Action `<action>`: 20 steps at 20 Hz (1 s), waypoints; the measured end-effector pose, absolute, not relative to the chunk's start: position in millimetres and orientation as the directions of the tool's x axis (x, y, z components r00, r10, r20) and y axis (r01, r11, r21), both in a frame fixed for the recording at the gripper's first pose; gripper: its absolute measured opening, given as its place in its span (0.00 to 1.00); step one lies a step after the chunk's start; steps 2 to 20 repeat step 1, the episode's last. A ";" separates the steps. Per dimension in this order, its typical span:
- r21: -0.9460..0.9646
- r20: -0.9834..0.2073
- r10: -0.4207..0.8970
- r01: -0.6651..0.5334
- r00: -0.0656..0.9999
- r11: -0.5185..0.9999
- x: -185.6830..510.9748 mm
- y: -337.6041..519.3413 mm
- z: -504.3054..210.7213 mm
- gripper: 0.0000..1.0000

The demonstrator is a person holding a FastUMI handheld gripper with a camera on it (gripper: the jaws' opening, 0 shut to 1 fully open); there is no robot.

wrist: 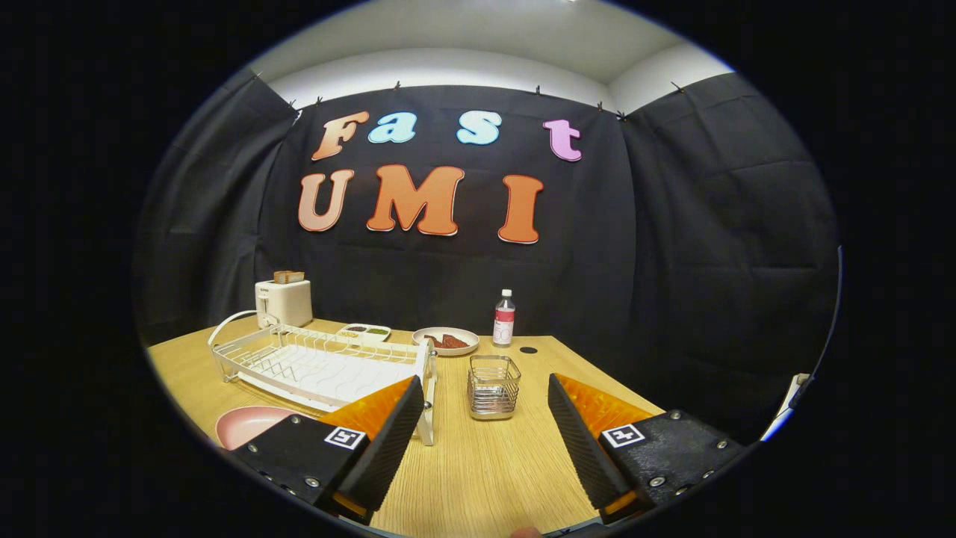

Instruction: Take the plate from the dish rack, then take the spoon from the basket and place it into the plate.

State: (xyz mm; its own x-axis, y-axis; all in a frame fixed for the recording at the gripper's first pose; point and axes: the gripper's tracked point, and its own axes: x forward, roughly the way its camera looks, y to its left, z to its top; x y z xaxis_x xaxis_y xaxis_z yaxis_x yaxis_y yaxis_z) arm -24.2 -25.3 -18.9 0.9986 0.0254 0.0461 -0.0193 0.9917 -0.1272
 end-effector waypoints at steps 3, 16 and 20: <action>-0.125 0.046 0.026 -0.020 0.999 0.992 -24.6 -25.4 -19.0 0.99; -0.125 0.046 0.026 -0.020 0.999 0.992 -24.6 -25.4 -19.0 0.99; -0.125 0.046 0.026 -0.020 0.999 0.992 -24.6 -25.4 -19.0 0.99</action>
